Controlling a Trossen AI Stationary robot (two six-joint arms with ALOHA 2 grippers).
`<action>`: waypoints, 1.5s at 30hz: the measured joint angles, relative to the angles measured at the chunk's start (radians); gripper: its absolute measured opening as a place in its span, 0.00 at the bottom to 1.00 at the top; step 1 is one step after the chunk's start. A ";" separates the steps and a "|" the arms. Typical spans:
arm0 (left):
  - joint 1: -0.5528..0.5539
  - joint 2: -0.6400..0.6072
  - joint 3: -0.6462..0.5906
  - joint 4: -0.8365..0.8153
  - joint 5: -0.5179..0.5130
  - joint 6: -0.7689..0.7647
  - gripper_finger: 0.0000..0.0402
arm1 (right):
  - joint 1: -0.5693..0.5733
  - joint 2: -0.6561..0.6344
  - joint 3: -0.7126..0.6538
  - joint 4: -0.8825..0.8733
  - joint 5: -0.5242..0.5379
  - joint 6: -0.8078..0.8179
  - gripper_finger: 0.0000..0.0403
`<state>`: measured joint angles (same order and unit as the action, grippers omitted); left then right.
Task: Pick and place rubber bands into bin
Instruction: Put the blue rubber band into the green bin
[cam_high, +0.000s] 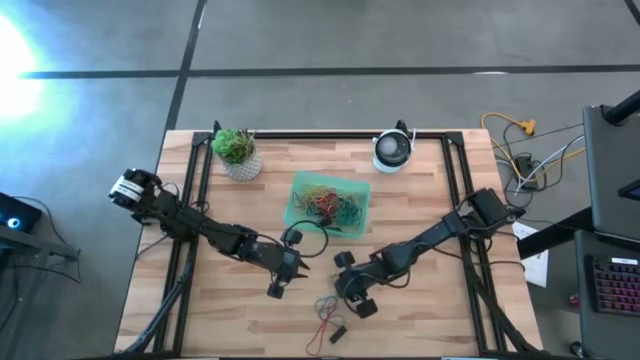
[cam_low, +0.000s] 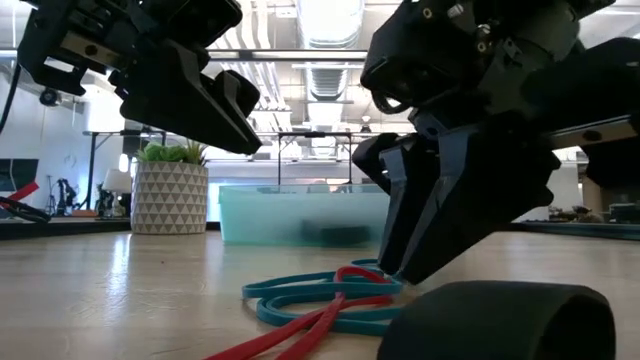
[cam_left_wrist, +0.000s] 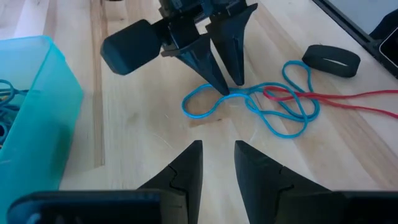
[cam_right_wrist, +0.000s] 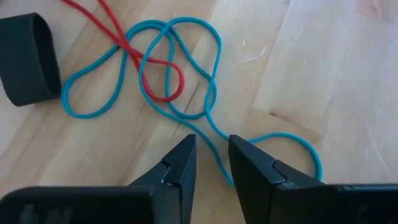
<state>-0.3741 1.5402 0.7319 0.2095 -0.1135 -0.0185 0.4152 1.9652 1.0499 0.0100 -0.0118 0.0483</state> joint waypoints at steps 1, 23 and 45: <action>0.000 0.000 0.000 0.000 0.000 0.000 0.19 | -0.004 0.000 0.000 0.000 -0.006 -0.002 0.22; 0.000 0.000 0.000 0.001 0.000 0.000 0.19 | -0.010 0.000 0.003 0.004 -0.042 -0.064 0.20; 0.000 0.000 -0.002 0.000 0.000 0.000 0.19 | -0.008 0.046 0.014 0.000 -0.070 0.008 0.02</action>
<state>-0.3740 1.5402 0.7303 0.2092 -0.1135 -0.0185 0.4076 2.0115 1.0637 0.0103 -0.0818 0.0562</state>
